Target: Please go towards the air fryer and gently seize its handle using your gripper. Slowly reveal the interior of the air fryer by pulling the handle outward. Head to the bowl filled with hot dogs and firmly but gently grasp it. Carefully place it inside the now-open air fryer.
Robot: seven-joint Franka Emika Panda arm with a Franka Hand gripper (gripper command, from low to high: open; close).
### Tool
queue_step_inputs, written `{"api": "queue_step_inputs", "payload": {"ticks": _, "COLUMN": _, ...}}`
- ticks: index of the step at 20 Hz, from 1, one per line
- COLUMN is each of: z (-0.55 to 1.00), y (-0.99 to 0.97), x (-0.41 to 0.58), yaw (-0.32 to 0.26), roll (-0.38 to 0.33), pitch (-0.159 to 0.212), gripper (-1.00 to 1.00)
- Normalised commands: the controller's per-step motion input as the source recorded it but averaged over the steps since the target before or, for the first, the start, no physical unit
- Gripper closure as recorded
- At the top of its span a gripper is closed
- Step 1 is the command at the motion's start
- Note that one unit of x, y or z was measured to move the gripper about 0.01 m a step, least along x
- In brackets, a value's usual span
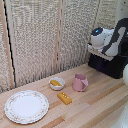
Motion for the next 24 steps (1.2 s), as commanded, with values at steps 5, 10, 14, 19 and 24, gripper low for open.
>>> {"api": "queue_step_inputs", "payload": {"ticks": 5, "z": 0.0, "y": 0.04, "x": 0.014, "yaw": -0.026, "roll": -0.004, "pitch": 0.009, "gripper": 1.0}}
{"api": "queue_step_inputs", "payload": {"ticks": 10, "z": 0.04, "y": 0.24, "x": 0.0, "yaw": -0.039, "roll": -0.003, "pitch": 0.064, "gripper": 1.0}}
{"api": "queue_step_inputs", "payload": {"ticks": 14, "z": 0.28, "y": 0.51, "x": 0.0, "yaw": -0.051, "roll": 0.109, "pitch": 0.124, "gripper": 1.0}}
{"api": "queue_step_inputs", "payload": {"ticks": 19, "z": 0.31, "y": 0.62, "x": 0.0, "yaw": -0.035, "roll": 0.18, "pitch": 0.097, "gripper": 1.0}}
{"api": "queue_step_inputs", "payload": {"ticks": 24, "z": 0.29, "y": 0.64, "x": 0.069, "yaw": -0.054, "roll": 0.171, "pitch": 0.1, "gripper": 1.0}}
